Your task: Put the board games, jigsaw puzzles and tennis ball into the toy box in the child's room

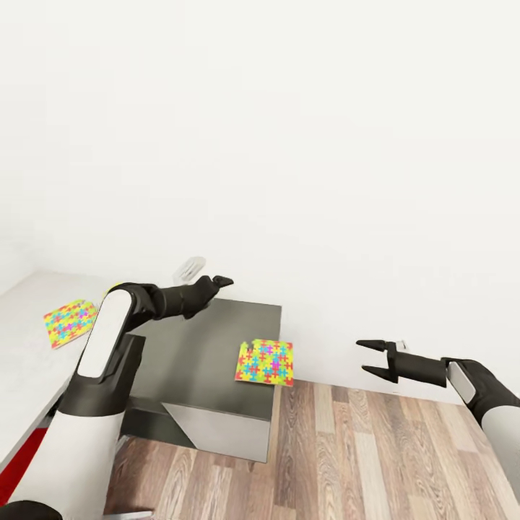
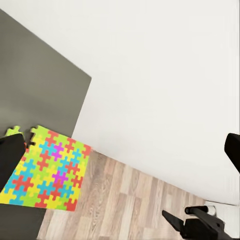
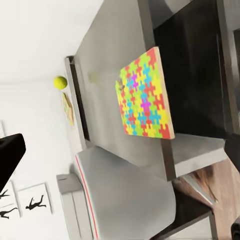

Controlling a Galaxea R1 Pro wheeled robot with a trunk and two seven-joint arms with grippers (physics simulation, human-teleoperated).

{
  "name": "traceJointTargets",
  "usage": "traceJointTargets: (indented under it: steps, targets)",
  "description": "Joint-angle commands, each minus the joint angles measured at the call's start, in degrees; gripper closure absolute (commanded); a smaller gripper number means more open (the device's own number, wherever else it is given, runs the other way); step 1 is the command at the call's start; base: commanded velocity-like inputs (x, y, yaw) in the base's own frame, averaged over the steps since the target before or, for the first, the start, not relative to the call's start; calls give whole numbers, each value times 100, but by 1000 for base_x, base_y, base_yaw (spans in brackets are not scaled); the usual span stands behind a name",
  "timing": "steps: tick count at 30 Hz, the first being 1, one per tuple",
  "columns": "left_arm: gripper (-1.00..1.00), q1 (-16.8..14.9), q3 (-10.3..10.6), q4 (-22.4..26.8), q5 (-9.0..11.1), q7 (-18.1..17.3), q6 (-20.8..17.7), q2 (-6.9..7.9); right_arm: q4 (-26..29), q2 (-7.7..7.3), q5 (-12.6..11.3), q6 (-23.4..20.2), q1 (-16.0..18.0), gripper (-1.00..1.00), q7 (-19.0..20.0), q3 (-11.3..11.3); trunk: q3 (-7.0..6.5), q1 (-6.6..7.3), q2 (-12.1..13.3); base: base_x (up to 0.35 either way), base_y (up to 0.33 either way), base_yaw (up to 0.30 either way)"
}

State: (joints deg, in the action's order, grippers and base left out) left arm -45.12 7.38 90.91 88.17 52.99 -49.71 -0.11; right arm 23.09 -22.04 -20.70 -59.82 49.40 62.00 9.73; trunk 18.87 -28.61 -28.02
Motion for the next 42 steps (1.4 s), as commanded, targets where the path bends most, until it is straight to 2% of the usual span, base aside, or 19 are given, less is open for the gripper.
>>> traceJointTargets:
  steps: [1, 3, 4, 5, 8, 10, 14, 21, 30, 38, 42]
  targets:
    - [-100, -44, 12, -3, 45, 110, -5, -81, -56, 6, 27, -18, 4, -100, -2, 20, 28, -25, -51, 0, 0, 50]
    - [-100, -144, 35, -16, 44, 298, 0, -263, -198, 20, 24, -18, 6, -100, -127, 23, 64, -69, -132, 0, 0, 36]
    - [-100, -255, 54, -27, 48, 587, 7, -451, -331, 31, 12, -5, 7, -100, -320, 35, 82, -91, -172, 0, 0, 20]
    - [-100, -311, 63, -31, 50, 742, 10, -538, -379, 37, 9, 6, 7, -100, -429, 41, 100, -113, -212, 0, 0, 16]
    - [-100, -442, 103, -39, 114, 1097, 40, -728, -471, 53, 1, 35, 6, -100, -710, 52, 153, -179, -332, 0, 0, 11]
    - [-100, -498, 188, -47, 247, 1250, 106, -794, -506, 62, -4, 46, 5, -100, -829, 56, 189, -223, -412, 0, 0, 6]
    - [-100, -570, 383, -72, 519, 1433, 291, -839, -543, 71, -18, 59, 2, -100, -951, 61, 261, -310, -573, 0, 0, 3]
    - [-100, -667, 548, -102, 692, 1543, 433, -865, -561, 76, -37, 71, 0, -100, -982, 63, 387, -464, -853, 0, 0, 1]
    - [-100, -696, 584, -138, 697, 1564, 458, -863, -559, 66, -44, 69, 0, -100, -870, 64, 548, -662, -1214, 0, 0, 0]
    - [-100, -700, 588, -171, 667, 1655, 461, -860, -560, 38, -33, 73, 0, -100, -257, 53, 692, -838, -1535, 0, 0, 0]
    - [-100, -700, 589, -176, 663, 1703, 462, -860, -560, 30, -31, 70, 0, -100, -81, 49, 764, -925, -1696, 0, 0, 0]
